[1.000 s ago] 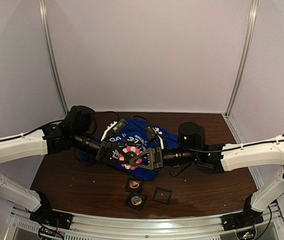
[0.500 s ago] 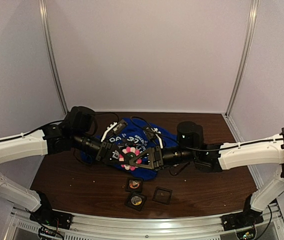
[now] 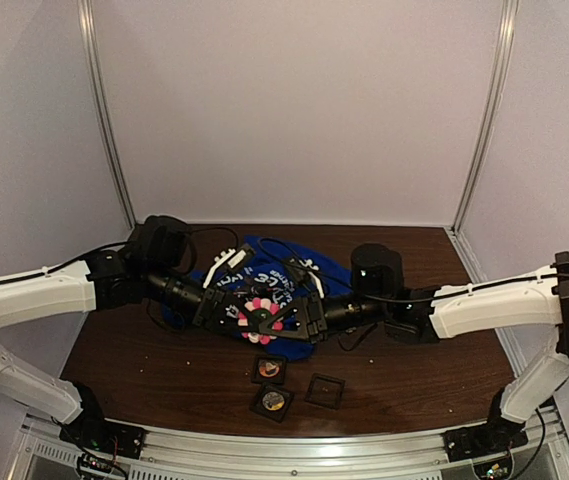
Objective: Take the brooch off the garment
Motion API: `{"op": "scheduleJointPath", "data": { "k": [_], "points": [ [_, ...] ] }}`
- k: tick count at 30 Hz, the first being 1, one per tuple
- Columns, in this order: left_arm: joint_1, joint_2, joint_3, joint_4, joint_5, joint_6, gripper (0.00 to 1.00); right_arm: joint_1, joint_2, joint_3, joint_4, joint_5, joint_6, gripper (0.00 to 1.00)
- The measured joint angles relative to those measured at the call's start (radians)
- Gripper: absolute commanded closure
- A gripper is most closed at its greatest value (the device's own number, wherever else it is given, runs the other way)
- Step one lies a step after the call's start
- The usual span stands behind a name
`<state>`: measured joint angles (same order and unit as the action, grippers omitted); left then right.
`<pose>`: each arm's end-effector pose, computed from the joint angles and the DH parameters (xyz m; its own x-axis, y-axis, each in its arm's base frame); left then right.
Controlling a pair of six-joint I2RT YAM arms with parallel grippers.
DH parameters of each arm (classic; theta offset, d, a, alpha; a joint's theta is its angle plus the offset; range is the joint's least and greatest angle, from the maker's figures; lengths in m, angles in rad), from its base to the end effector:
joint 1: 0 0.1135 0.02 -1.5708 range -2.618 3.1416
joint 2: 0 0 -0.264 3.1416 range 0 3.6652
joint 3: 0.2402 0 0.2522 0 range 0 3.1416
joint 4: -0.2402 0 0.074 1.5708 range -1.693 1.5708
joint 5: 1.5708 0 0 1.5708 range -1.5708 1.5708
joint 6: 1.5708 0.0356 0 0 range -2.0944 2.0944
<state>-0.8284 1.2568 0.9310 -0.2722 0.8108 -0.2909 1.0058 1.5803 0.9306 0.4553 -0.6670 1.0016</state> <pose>0.1643 -0.2173 0.2876 -0.6264 0.3904 -0.6747 0.7651 0.1423 -0.6280 0.1709 0.3107 0.2574 -0.8884 -0.1654 -0.4281 -0.4457 0.0879 0.8909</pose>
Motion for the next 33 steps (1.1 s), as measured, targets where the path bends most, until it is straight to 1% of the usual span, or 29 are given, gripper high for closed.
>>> {"op": "scheduleJointPath", "data": {
  "k": [10, 23, 33],
  "points": [
    [-0.02, -0.01, 0.0, -0.037, -0.048, 0.04, 1.0, -0.005, 0.023, -0.001, 0.021, -0.039, 0.027, 0.86],
    [-0.047, -0.031, 0.0, -0.038, -0.107, 0.062, 1.0, -0.005, 0.023, -0.051, 0.127, -0.035, 0.092, 0.86],
    [-0.052, -0.034, 0.0, -0.035, -0.127, 0.072, 1.0, -0.006, 0.024, -0.071, 0.166, -0.023, 0.124, 0.87]
  ]
}}
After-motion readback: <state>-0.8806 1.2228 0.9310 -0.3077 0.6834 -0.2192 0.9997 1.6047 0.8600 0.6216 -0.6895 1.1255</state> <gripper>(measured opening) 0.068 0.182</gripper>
